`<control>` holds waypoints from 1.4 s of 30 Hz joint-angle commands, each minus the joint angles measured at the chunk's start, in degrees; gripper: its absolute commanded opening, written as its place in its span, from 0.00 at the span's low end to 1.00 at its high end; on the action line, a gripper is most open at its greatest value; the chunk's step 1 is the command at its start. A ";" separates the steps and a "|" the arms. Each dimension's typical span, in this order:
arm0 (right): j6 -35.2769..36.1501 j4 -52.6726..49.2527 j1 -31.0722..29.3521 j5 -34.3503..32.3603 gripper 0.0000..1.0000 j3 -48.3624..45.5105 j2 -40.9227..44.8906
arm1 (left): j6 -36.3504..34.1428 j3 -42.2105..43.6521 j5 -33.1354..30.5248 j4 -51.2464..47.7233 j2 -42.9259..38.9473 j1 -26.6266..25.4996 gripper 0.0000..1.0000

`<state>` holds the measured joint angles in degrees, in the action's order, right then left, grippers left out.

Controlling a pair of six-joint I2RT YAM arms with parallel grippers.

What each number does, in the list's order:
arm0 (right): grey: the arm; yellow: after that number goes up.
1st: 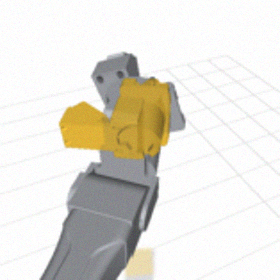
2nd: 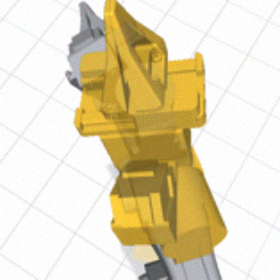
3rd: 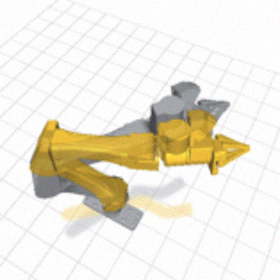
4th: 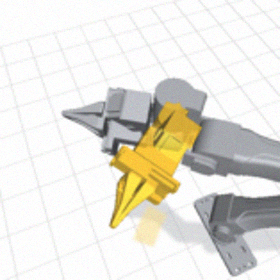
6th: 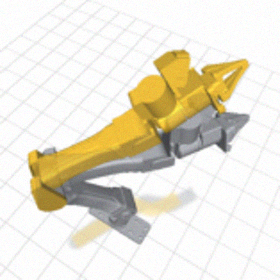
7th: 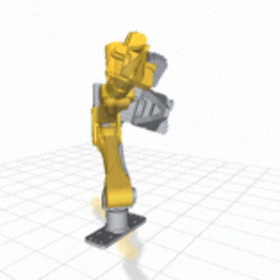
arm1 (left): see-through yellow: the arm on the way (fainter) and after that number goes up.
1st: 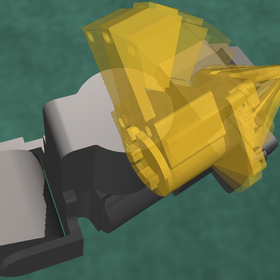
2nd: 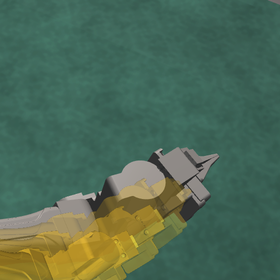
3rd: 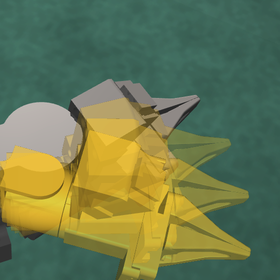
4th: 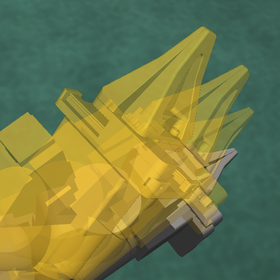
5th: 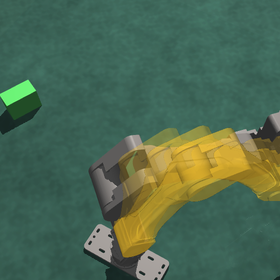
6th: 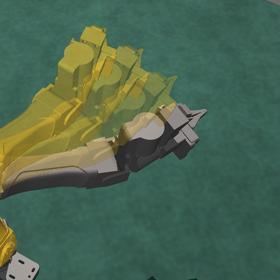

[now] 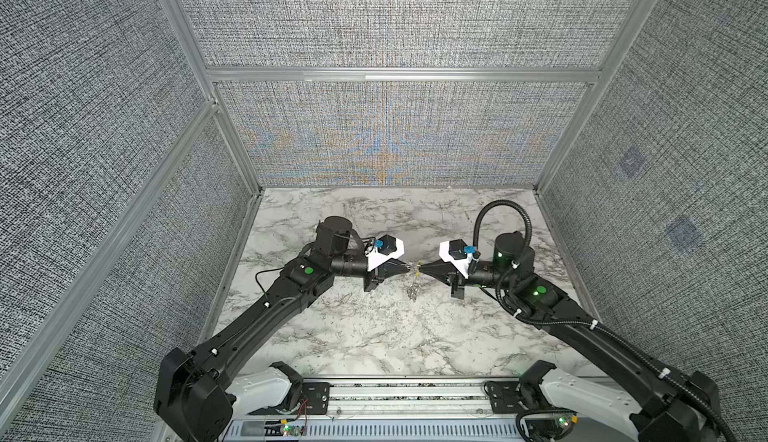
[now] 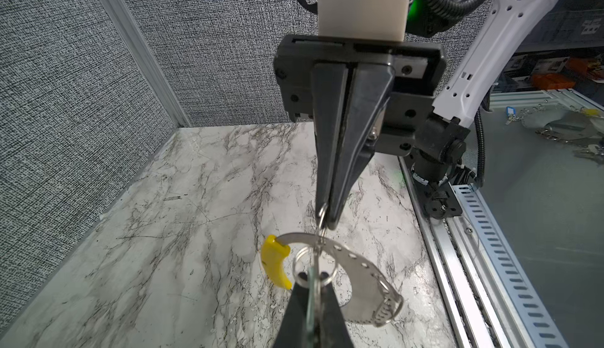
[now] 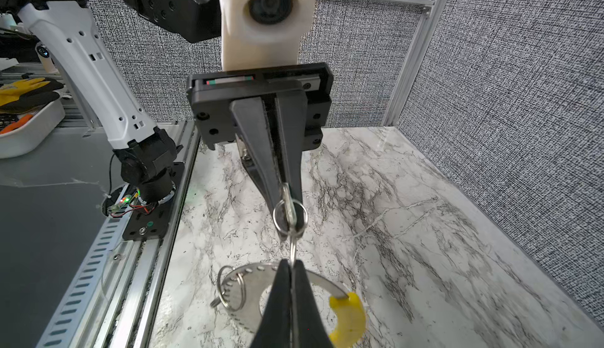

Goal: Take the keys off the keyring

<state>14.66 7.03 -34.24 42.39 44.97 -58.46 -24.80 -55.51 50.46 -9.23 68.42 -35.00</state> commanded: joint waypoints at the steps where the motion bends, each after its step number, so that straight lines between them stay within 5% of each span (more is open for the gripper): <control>1: -2.04 4.39 -0.13 0.40 0.00 -0.15 0.28 | 1.12 0.84 -0.38 1.36 0.02 0.09 0.00; 14: -2.62 5.14 -0.10 1.84 0.00 0.76 -0.52 | 5.90 4.10 0.80 8.37 -0.36 0.02 0.13; 21: -2.70 5.04 -0.05 2.15 0.00 0.99 -0.83 | 5.81 4.68 -0.62 9.25 -2.60 0.02 0.32; 42: -2.97 4.76 -0.13 3.55 0.00 1.69 -1.57 | 10.02 5.95 0.47 17.64 -4.02 -1.03 0.17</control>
<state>12.19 9.67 -34.24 44.97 46.11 -59.96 -15.92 -49.28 49.76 6.17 64.23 -35.92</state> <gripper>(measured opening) 0.049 0.174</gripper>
